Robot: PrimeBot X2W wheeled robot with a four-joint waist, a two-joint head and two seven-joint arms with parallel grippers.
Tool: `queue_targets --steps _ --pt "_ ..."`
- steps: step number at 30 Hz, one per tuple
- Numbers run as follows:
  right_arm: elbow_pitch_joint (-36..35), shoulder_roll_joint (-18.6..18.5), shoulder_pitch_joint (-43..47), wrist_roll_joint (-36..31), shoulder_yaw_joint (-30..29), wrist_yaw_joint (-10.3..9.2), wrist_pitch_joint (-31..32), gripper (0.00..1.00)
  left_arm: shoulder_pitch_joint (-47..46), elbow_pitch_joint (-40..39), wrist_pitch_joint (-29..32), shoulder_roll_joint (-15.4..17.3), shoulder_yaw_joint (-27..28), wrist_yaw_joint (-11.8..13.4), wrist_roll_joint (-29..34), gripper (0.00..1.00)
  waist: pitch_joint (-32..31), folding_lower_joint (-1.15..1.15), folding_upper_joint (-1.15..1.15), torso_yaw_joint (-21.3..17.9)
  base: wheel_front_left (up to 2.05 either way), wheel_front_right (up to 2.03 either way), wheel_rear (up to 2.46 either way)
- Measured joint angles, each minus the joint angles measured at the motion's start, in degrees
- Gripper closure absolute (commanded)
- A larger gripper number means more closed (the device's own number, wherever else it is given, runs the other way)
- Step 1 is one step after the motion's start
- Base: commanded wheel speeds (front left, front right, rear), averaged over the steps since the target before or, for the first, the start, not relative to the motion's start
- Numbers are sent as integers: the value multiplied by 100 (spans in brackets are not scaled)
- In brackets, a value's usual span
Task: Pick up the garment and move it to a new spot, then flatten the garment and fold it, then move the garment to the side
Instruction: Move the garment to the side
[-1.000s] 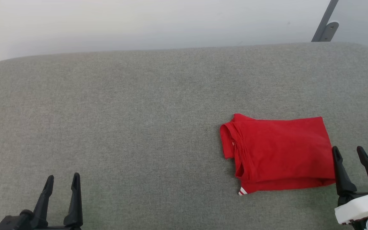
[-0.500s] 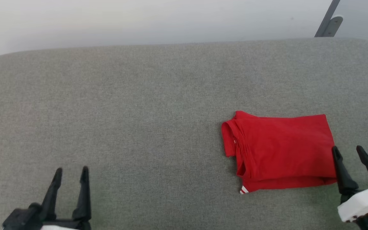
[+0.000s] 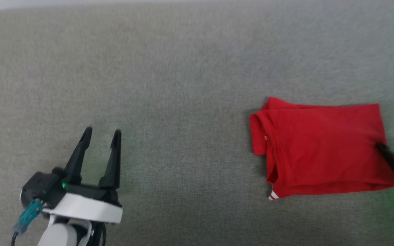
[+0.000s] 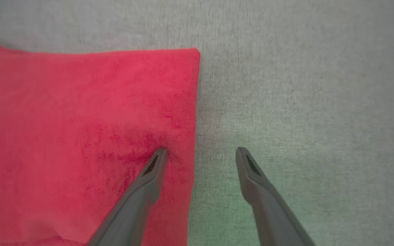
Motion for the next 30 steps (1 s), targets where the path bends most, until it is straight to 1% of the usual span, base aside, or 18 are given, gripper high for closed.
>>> queue_targets --steps 2,6,8,10,11,12,13,16,20,25,28,30 --pt "-82 -65 -108 130 107 0 568 0 -165 11 0 -1 -101 0 -21 0 176 0 0 39 0 0 0" --pt "-238 -51 -319 180 85 0 1204 0 -424 15 0 7 -214 0 -79 0 509 0 0 131 0 0 0" --pt "-308 -27 -360 180 71 0 1363 0 -517 20 0 21 -240 1 -124 0 657 0 0 171 0 0 0" --pt "-394 40 -391 158 19 0 1333 0 -588 20 0 23 -253 0 -126 0 779 0 0 201 0 0 0" --pt "-404 103 -430 126 1 -1 1314 58 -608 20 -1 32 -237 0 -126 0 829 0 0 202 0 0 0" --pt "-433 115 -432 113 54 -1 1281 84 -623 15 -1 44 -216 1 -127 0 863 0 0 188 0 0 0" --pt "-446 129 -443 113 73 -1 1228 100 -626 16 0 73 -215 1 -127 0 883 0 0 158 0 0 0" --pt "-446 346 -462 125 70 16 958 100 -651 -20 -1 159 -218 0 -126 0 916 0 0 4 0 0 0" --pt "-435 446 -484 142 -70 25 565 100 -783 -107 -2 364 -226 0 -123 0 988 0 0 -264 0 0 0" --pt "-304 319 -501 114 -828 15 3 100 -1195 -266 -9 615 -365 0 -116 0 1220 0 0 -585 0 0 0" --pt "-103 249 -673 43 -1368 14 -344 100 -1566 -376 -8 797 -538 0 -116 0 1428 0 0 -741 0 0 0" --pt "77 121 -856 -88 -1697 13 -598 100 -1825 -445 -8 913 -653 1 -116 0 1575 0 0 -833 0 0 0"
